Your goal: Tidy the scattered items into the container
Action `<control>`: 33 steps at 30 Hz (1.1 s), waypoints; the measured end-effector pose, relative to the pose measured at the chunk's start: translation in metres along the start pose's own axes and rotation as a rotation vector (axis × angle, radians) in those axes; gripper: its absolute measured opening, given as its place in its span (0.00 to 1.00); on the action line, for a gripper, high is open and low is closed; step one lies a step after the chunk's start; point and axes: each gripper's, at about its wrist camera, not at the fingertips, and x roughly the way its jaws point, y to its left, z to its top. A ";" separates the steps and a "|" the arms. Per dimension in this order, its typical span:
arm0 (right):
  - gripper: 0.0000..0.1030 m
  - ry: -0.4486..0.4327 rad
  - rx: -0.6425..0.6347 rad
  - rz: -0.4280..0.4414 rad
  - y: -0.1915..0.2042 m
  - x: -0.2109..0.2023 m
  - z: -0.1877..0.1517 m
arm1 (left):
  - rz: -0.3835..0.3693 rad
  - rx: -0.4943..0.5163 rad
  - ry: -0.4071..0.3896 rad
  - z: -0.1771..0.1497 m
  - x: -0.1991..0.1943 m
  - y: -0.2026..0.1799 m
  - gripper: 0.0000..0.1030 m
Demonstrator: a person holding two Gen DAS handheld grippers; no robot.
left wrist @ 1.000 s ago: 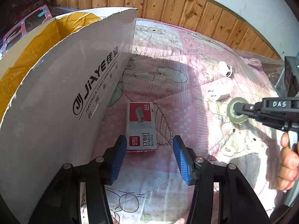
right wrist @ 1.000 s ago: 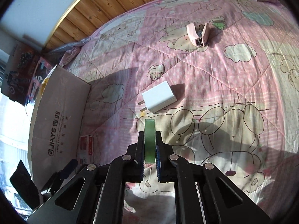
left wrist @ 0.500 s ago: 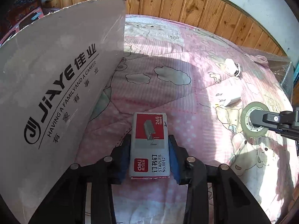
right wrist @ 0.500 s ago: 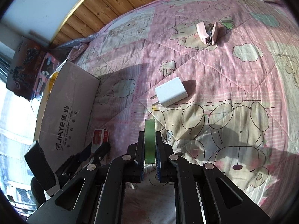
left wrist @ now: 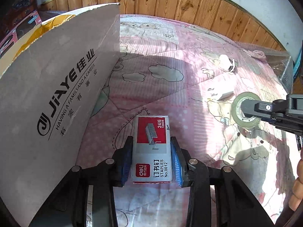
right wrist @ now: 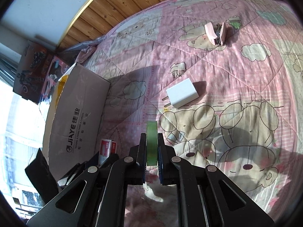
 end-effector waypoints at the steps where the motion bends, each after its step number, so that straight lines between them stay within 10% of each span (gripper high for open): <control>1: 0.10 -0.004 -0.005 0.001 0.002 -0.001 -0.001 | -0.005 0.002 -0.004 0.000 -0.004 -0.002 0.37; 33: 0.10 -0.064 -0.047 -0.134 0.079 -0.055 -0.123 | -0.095 -0.011 -0.111 -0.025 -0.136 0.020 0.37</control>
